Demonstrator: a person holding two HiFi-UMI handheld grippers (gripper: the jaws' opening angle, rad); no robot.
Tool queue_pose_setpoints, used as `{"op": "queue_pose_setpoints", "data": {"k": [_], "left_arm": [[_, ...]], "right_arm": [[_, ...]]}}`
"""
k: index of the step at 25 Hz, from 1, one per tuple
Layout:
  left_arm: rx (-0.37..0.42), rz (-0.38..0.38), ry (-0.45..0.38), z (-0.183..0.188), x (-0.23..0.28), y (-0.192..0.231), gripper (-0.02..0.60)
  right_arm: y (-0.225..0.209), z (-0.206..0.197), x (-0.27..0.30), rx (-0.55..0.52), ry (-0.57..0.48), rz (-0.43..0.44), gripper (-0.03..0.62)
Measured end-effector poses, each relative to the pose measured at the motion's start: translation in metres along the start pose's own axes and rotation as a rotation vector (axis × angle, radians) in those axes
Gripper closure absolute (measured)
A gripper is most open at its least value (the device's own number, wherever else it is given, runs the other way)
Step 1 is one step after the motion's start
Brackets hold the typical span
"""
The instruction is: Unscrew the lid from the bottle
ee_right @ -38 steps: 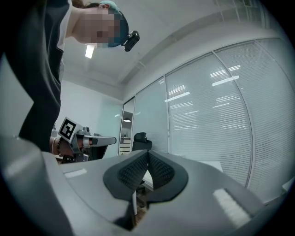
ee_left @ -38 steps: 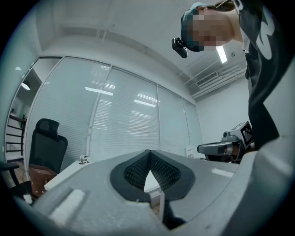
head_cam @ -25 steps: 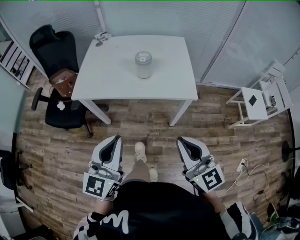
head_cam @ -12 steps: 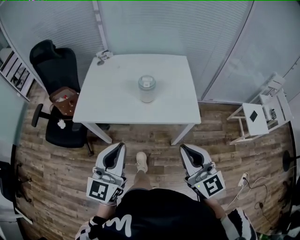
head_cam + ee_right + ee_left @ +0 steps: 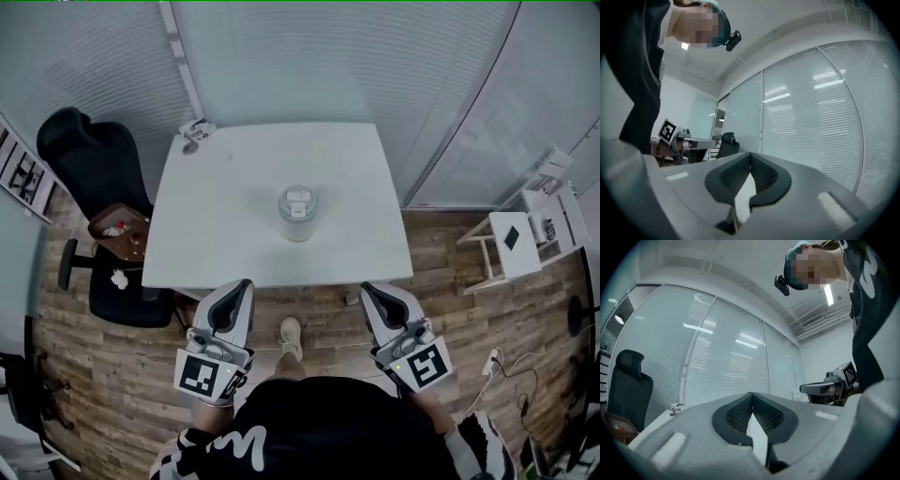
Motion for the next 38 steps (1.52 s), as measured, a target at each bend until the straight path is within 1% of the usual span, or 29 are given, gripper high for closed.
{"op": "queue_pose_setpoints", "data": {"k": [4,13,16,21,28,33,38], "left_arm": [[0.004,-0.009,0.014,-0.002,0.024,0.034,0.578],[0.025,-0.054,0.033,-0.003,0.077,0.098,0.578],[0.035,-0.063,0.033,-0.003,0.092,0.117,0.578],[0.026,-0.073,0.046,-0.007,0.107,0.142,0.578],[0.009,-0.075,0.063,-0.012,0.119,0.157,0.578],[0.013,-0.064,0.065,-0.011,0.124,0.156,0.578],[0.018,-0.032,0.057,-0.007,0.125,0.155,0.578]], "right_arm": [[-0.014,0.0,0.033,0.0,-0.001,-0.022,0.592],[-0.045,0.001,0.106,-0.003,-0.021,-0.061,0.592],[-0.052,-0.001,0.127,0.004,-0.025,-0.067,0.592],[-0.06,-0.007,0.154,0.007,-0.018,-0.081,0.592],[-0.07,-0.005,0.176,0.002,-0.015,-0.08,0.592],[-0.078,-0.002,0.183,-0.015,-0.01,-0.05,0.592],[-0.085,0.001,0.189,-0.01,-0.018,-0.016,0.592]]}}
Point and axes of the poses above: the fingertips, and each gripper's own axes: x forward along the fingers, y to its left, z out of its top, the point moved 8 cm from there along -x, backward along the fingers, and after that the axes turned 8 degrees about -z, right-handed, at the moved point
